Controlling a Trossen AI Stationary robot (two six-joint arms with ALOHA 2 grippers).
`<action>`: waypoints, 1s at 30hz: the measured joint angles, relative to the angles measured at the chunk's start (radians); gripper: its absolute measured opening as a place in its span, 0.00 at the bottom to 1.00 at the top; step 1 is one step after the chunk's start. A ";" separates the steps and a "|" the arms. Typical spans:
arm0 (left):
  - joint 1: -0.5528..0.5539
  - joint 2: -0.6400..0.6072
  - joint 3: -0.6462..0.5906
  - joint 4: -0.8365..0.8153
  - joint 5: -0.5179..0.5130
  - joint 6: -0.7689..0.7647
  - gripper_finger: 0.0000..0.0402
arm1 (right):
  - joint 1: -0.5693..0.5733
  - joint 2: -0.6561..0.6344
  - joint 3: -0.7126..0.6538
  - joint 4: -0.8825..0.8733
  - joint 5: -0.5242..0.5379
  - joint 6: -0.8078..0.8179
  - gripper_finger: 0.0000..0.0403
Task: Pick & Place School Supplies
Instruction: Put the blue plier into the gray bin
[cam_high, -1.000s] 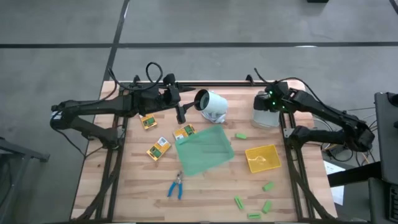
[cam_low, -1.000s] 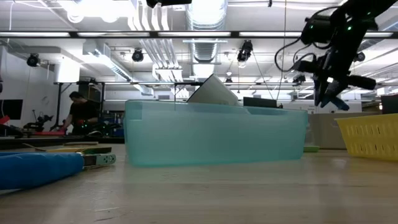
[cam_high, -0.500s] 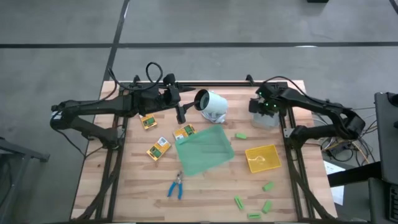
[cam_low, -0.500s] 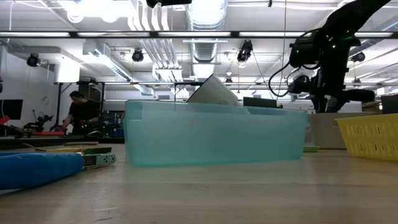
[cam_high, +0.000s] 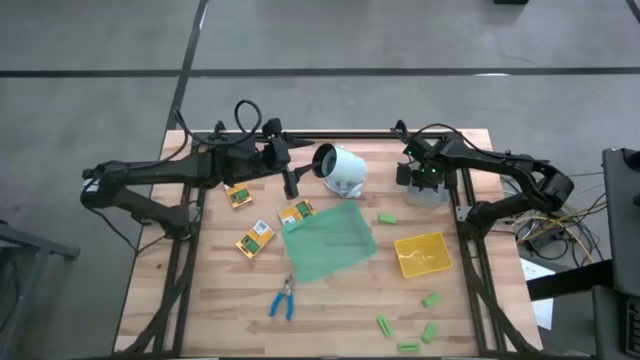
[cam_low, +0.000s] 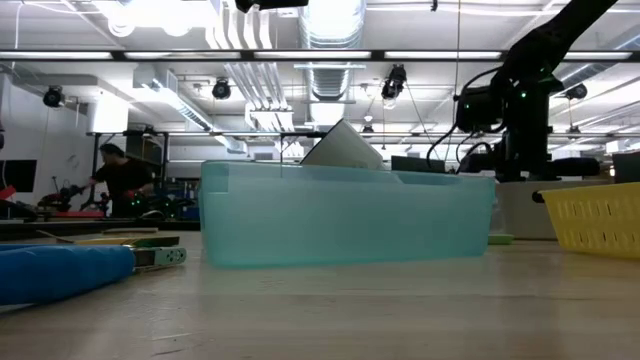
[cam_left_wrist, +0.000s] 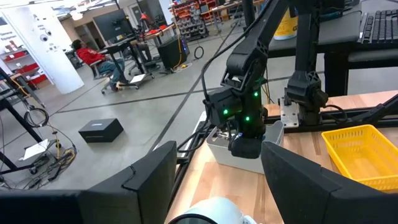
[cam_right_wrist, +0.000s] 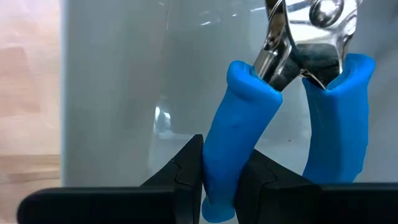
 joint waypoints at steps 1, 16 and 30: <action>0.000 0.000 0.000 0.000 0.000 0.000 0.60 | 0.000 0.003 0.000 0.001 0.000 -0.006 0.13; 0.000 0.000 0.000 0.000 0.000 0.015 0.60 | 0.000 -0.013 0.000 0.018 0.001 -0.137 0.13; 0.001 0.000 0.000 0.000 0.000 0.015 0.60 | 0.000 -0.013 0.000 0.024 0.002 -0.166 0.13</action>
